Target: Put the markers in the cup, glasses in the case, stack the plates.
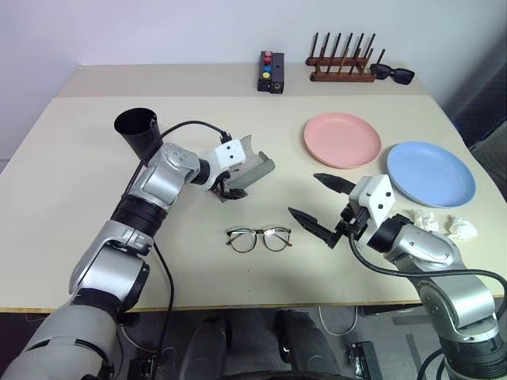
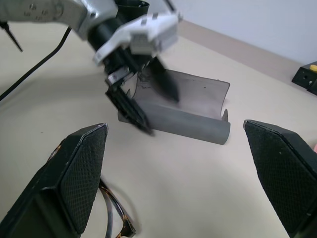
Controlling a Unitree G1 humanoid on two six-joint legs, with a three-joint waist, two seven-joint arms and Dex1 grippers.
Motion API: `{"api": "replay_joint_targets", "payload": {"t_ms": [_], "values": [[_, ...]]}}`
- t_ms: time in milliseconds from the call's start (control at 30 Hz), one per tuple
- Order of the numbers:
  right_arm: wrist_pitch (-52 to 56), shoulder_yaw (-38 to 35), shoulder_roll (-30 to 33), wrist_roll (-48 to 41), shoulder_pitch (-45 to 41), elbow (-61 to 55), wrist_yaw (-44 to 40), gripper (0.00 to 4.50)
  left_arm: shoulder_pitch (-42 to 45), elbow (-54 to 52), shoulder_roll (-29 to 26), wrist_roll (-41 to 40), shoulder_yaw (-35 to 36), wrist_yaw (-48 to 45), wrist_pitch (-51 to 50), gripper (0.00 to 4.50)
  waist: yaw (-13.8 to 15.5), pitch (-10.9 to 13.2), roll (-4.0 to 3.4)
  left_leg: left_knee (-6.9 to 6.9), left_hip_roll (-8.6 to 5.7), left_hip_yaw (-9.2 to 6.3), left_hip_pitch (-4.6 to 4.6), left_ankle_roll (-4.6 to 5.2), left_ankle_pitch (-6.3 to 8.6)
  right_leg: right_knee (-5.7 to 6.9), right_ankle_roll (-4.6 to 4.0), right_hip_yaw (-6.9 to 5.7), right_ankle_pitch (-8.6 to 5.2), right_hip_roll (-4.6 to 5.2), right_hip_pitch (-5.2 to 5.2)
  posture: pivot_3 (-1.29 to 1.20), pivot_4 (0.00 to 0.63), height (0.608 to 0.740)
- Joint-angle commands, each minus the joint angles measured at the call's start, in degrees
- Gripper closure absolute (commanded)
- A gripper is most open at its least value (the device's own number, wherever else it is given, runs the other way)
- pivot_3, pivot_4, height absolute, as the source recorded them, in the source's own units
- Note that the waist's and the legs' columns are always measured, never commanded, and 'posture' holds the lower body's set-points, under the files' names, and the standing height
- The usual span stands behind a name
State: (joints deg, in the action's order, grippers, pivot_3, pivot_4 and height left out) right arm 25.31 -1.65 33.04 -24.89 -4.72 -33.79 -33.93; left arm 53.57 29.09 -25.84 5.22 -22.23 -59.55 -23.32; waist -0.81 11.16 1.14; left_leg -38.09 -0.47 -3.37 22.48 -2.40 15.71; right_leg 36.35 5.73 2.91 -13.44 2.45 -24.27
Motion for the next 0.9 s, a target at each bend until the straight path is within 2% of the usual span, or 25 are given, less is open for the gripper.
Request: {"api": "replay_joint_targets", "payload": {"t_ms": [33, 167, 267, 500, 767, 900], "values": [[0.02, -0.94, -0.18, -0.57, -0.51, -2.70, 0.52, 0.00, -0.46, -0.31, 0.40, -0.22, 0.92, -0.23, -0.21, 2.42, -0.01, 0.00, 0.00, 0.00, 0.00, 0.00, 0.00, 0.00, 0.00, 0.00, 0.00, 0.00, 0.00, 0.00, 0.00, 0.00, 0.150, 0.735], [0.33, -1.24, 0.01, -0.76, -0.47, -2.99, 0.61, 0.00, -0.75, 0.12, 0.55, -1.00, 2.27, -0.39, 0.81, 4.46, 0.00, 0.00, 0.00, -0.01, 0.00, 0.00, 0.00, 0.00, 0.00, 0.02, 0.00, 0.00, 0.00, 0.01, 0.00, 0.00, 0.150, 0.735], [0.38, -1.36, 0.14, -0.80, -0.51, -2.94, 0.48, 0.00, -1.22, -1.44, -1.12, -1.93, 3.00, -3.31, 4.58, 4.46, -0.01, 0.00, 0.00, -0.01, 0.00, 0.00, -0.01, 0.00, 0.00, 0.03, 0.00, 0.00, 0.00, 0.01, 0.00, 0.00, 0.150, 0.735], [0.02, -1.28, 0.20, -0.70, -0.61, -2.56, 0.07, 0.00, -4.50, -6.18, -8.75, -2.43, 1.87, -13.67, 14.77, 4.46, -0.10, 0.00, -0.01, 0.01, 0.02, 0.01, -0.01, 0.00, 0.00, 0.04, -0.01, 0.00, 0.00, 0.01, -0.02, 0.00, 0.150, 0.735], [-0.53, -1.21, -0.03, -0.63, 0.00, -2.41, -0.34, 0.00, -11.35, -14.90, -16.42, -3.80, 4.67, -16.18, 12.65, 4.46, -0.05, 0.00, 0.00, 0.00, 0.04, 0.02, -0.01, 0.00, 0.00, 0.04, -0.01, 0.00, 0.00, 0.03, -0.01, 0.00, 0.150, 0.735], [-0.87, -0.78, -0.21, -0.77, -0.15, -1.83, -1.01, 0.00, -14.63, -20.80, -16.28, -4.20, 4.95, -14.47, 6.89, 4.46, 0.08, -0.01, 0.00, -0.01, 0.05, 0.01, -0.01, 0.00, 0.00, 0.06, -0.01, 0.00, 0.00, 0.04, -0.01, 0.00, 0.150, 0.735]]}}
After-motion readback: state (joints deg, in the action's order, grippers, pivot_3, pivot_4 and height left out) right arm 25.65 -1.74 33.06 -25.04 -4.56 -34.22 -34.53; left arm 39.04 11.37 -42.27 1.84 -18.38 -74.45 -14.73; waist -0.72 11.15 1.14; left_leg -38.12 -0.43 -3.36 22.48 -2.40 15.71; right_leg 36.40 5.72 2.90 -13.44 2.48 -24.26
